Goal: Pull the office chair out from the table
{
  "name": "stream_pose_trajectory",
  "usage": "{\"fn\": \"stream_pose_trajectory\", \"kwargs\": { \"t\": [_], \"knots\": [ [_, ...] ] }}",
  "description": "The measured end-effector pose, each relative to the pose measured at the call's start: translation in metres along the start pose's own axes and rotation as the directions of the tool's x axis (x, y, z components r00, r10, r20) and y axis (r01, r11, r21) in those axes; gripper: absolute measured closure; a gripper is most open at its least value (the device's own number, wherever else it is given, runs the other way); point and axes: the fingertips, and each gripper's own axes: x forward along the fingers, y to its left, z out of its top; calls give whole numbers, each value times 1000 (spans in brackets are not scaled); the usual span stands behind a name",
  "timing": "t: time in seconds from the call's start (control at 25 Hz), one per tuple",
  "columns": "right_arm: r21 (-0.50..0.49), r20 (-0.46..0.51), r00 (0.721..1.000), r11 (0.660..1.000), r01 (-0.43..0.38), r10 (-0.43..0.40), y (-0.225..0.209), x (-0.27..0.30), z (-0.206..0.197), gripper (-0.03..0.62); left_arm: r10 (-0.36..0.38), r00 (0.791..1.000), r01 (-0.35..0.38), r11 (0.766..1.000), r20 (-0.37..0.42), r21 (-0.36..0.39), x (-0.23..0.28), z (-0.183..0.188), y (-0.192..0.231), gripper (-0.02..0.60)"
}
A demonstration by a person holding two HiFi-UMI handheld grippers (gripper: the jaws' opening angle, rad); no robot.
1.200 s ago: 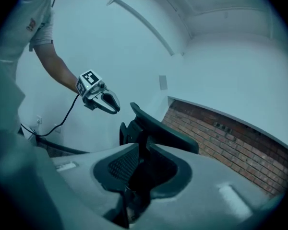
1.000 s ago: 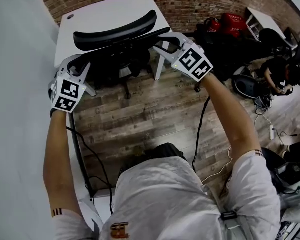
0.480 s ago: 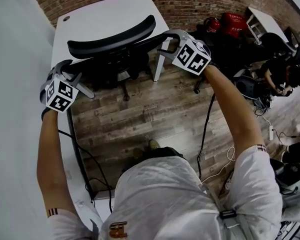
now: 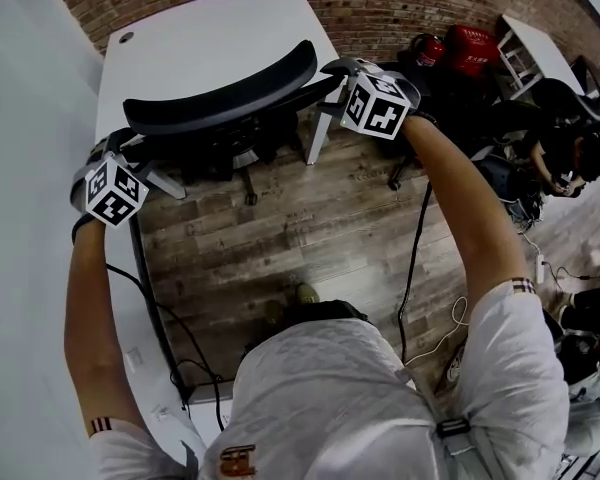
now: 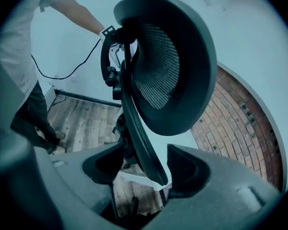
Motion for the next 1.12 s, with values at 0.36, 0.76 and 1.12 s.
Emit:
{"fn": "stream_pose_trajectory", "kwargs": {
  "t": [0.36, 0.76, 1.12],
  "knots": [
    [-99, -82, 989, 986, -134, 126, 3, 45, -10, 326, -133, 987, 139, 988, -86, 62, 34, -15, -12, 334],
    [-155, -142, 962, 954, -256, 235, 10, 79, -20, 342, -215, 973, 221, 971, -79, 88, 53, -9, -16, 362],
    [-303, -169, 961, 917, -261, 217, 17, 85, -27, 485, -258, 955, 279, 949, -148, 148, 52, -17, -25, 438]
  ]
}}
